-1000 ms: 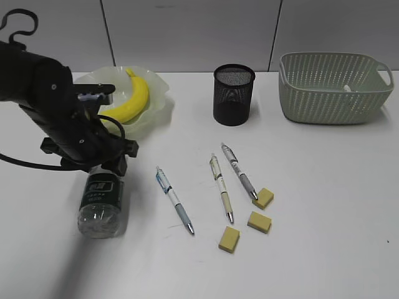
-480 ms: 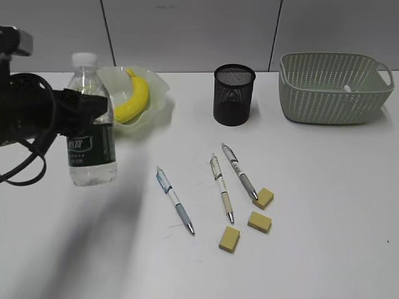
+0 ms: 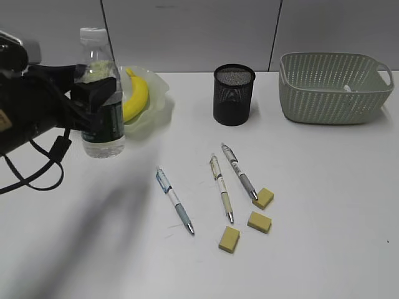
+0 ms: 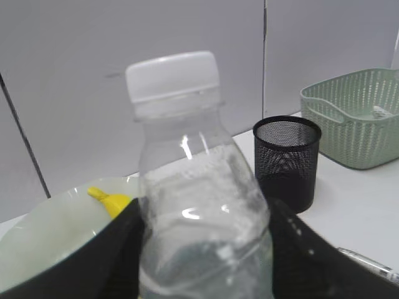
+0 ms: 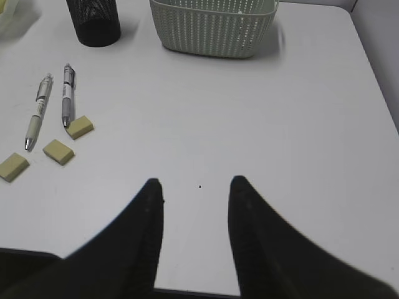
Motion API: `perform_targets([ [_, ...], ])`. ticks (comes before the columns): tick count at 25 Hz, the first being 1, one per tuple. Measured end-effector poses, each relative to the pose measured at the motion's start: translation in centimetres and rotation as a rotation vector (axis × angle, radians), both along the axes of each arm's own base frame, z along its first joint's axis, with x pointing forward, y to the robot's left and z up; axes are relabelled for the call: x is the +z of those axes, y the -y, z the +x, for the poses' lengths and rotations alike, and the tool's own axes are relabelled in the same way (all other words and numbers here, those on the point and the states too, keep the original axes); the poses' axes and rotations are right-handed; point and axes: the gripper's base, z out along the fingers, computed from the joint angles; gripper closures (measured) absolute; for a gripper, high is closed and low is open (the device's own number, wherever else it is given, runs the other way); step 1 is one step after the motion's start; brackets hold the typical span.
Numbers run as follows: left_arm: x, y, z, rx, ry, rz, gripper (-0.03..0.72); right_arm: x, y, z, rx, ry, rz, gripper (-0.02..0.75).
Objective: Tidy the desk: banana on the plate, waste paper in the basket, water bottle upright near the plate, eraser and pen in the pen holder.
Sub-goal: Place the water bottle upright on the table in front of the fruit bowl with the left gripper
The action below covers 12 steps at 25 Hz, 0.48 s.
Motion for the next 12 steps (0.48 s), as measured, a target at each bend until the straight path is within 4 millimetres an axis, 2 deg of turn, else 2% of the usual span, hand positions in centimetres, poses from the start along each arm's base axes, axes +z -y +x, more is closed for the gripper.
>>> perform_targets([
  [7, -2.5, -1.0, 2.0, 0.044, 0.138, -0.029, 0.274, 0.0, 0.0, 0.0, 0.000, 0.000, 0.000, 0.444],
  [12, -5.7, -1.1, 2.6, 0.055, 0.057, 0.004, 0.274, 0.0, 0.0, 0.0, 0.000, 0.000, 0.000, 0.444],
])
